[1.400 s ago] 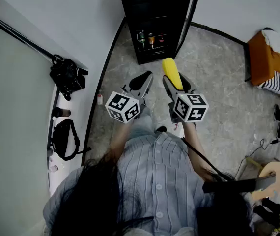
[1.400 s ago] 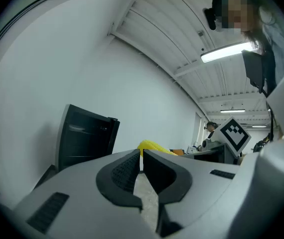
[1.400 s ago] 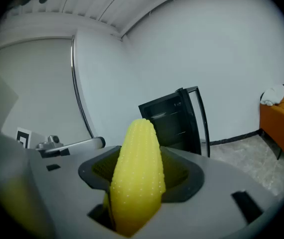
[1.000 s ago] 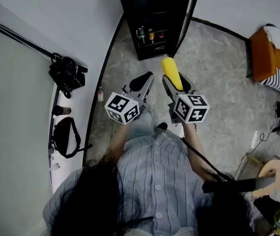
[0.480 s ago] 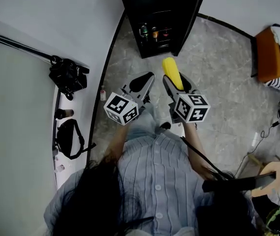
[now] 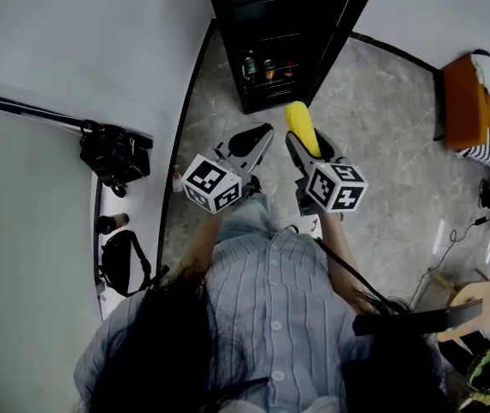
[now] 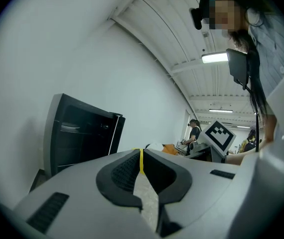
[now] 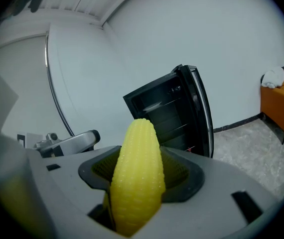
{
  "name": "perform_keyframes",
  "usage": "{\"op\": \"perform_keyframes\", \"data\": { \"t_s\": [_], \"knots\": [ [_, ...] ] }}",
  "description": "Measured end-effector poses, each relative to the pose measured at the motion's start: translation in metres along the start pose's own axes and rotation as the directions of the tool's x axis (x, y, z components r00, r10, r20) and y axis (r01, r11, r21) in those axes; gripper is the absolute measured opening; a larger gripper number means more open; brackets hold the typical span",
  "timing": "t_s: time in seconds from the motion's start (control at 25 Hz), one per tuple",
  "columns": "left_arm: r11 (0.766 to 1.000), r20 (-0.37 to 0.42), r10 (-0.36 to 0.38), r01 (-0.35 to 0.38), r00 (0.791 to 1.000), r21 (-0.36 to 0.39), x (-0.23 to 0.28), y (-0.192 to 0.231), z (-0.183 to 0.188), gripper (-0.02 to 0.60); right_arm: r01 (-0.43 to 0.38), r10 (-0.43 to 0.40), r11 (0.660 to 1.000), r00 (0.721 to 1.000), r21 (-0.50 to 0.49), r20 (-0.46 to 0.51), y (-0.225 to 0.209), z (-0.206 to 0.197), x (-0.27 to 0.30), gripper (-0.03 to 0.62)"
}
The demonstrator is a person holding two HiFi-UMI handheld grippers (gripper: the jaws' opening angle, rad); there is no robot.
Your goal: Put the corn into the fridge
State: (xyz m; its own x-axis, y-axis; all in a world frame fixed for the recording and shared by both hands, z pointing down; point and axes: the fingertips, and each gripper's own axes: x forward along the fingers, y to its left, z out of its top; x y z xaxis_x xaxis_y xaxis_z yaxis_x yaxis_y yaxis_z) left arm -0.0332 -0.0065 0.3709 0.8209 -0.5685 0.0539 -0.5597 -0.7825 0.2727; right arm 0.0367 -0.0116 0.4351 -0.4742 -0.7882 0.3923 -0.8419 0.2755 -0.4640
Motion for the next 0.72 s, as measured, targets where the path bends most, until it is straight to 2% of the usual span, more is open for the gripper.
{"op": "perform_keyframes", "data": {
  "t_s": [0.28, 0.72],
  "knots": [
    [0.997, -0.006, -0.07, 0.07, 0.998, 0.015, 0.007, 0.041, 0.012, 0.008, 0.06, -0.06, 0.998, 0.998, 0.014, 0.032, 0.003, 0.021, 0.037, 0.253],
    [0.996, -0.04, -0.083, 0.082, 0.996, -0.028, 0.01, 0.073, 0.0, 0.009, 0.112, -0.112, 0.992, 0.994, 0.056, -0.007, -0.009, 0.015, 0.064, 0.253]
  ]
}}
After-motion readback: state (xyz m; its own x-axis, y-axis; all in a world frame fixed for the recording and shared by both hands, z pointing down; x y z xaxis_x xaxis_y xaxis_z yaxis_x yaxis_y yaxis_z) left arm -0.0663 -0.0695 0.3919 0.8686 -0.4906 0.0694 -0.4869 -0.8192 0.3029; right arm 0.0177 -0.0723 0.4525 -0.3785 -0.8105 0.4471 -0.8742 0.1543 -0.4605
